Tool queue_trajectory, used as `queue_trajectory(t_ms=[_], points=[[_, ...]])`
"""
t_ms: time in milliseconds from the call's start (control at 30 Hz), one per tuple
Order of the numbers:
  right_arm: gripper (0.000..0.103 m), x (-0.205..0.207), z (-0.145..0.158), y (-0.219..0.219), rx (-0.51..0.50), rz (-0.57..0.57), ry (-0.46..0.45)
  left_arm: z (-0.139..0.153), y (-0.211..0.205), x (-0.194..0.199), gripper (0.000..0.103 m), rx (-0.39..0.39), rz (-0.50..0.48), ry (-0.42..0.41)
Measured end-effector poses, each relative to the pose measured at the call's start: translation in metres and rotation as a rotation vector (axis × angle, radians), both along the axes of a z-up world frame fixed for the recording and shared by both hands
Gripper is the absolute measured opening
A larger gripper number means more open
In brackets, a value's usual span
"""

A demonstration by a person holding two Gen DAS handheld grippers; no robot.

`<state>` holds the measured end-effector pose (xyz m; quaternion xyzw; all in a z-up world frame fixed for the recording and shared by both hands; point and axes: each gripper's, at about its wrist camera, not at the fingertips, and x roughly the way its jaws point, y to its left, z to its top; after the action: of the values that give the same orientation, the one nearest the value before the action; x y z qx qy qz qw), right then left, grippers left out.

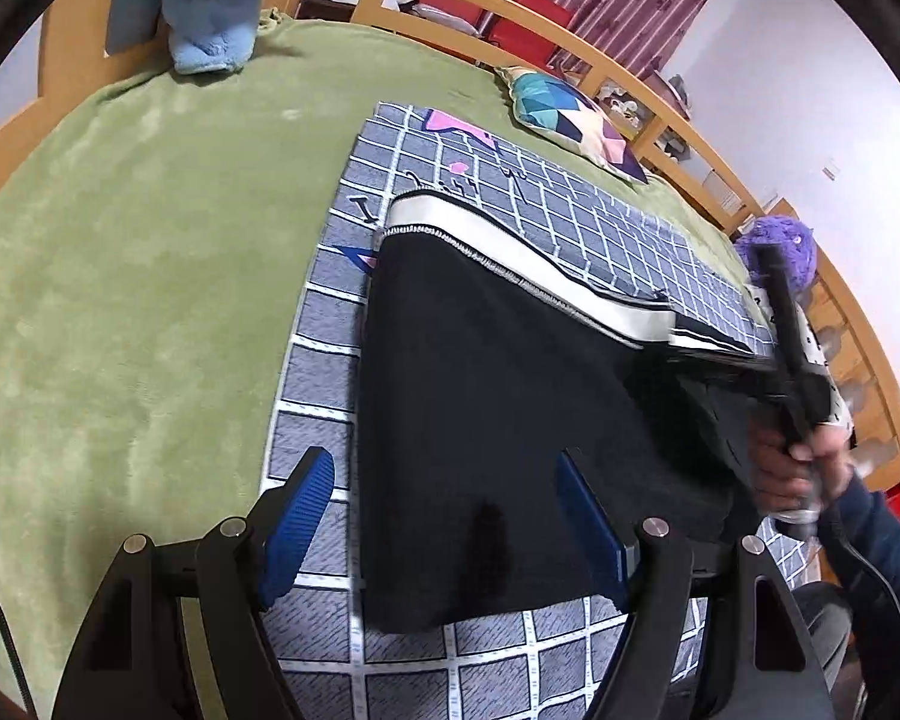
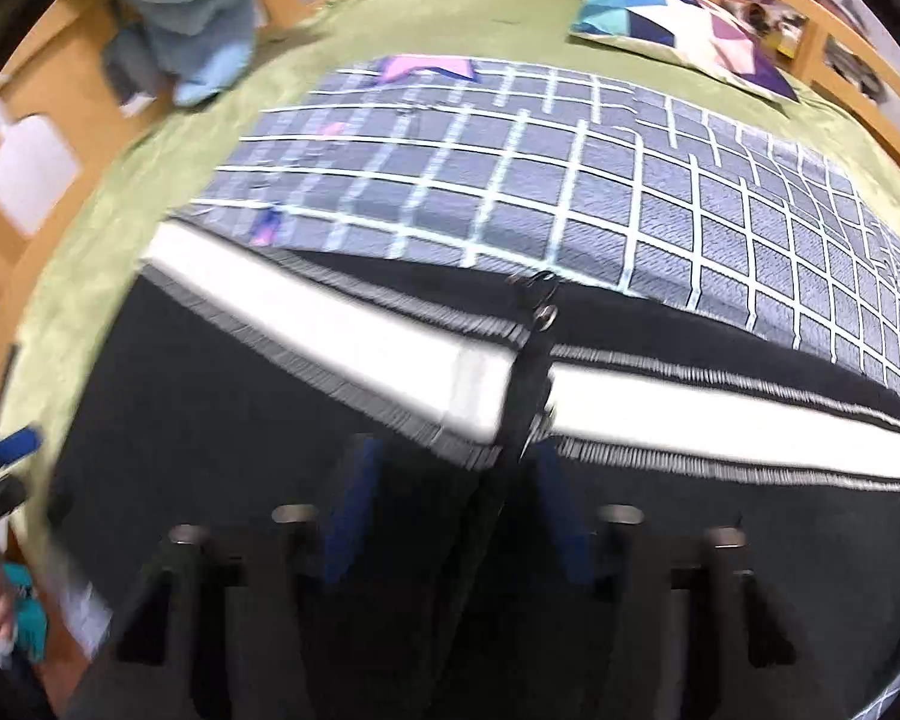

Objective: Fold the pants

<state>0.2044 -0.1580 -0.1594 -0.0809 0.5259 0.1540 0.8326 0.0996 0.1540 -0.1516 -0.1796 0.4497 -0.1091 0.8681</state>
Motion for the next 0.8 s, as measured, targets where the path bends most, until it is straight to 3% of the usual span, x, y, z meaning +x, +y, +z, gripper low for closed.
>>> queue_trajectory(t_ms=[67,100,167,267,400,533,600,633,700,767,800], points=[[0.016,0.000,-0.015,0.006,-0.037,0.005,-0.030,-0.010,-0.006,-0.001,0.074,0.014,-0.023,0.023],[0.016,-0.003,-0.016,-0.001,0.000,-0.005,-0.040,-0.019,-0.010,0.000,0.074,0.033,-0.038,0.049],[0.019,-0.003,-0.011,-0.010,0.001,0.019,-0.039,-0.046,-0.020,0.002,0.074,0.089,-0.049,0.137],[0.043,-0.004,-0.015,-0.010,-0.024,-0.011,-0.043,-0.041,-0.022,-0.009,0.076,0.090,-0.046,0.085],[0.043,-0.016,0.015,-0.015,-0.020,-0.033,-0.046,-0.037,-0.006,-0.018,0.076,-0.104,-0.032,0.071],[0.043,-0.036,0.057,-0.025,0.065,-0.071,-0.144,-0.044,0.000,-0.017,0.074,-0.202,0.023,0.085],[0.044,-0.050,0.069,-0.033,0.054,-0.107,-0.187,-0.048,0.001,-0.015,0.074,-0.242,0.055,0.094],[0.044,-0.049,0.071,-0.035,0.055,-0.124,-0.194,-0.047,0.003,-0.012,0.070,-0.246,0.066,0.098],[0.044,-0.055,0.072,-0.046,0.063,-0.149,-0.168,-0.045,-0.001,-0.013,0.051,-0.216,0.109,0.111],[0.044,-0.058,0.071,-0.055,0.074,-0.175,-0.125,-0.034,-0.004,-0.017,0.025,-0.175,0.126,0.086],[0.044,-0.058,0.071,-0.062,0.090,-0.202,-0.113,-0.025,-0.007,-0.018,0.021,-0.167,0.106,0.056]])
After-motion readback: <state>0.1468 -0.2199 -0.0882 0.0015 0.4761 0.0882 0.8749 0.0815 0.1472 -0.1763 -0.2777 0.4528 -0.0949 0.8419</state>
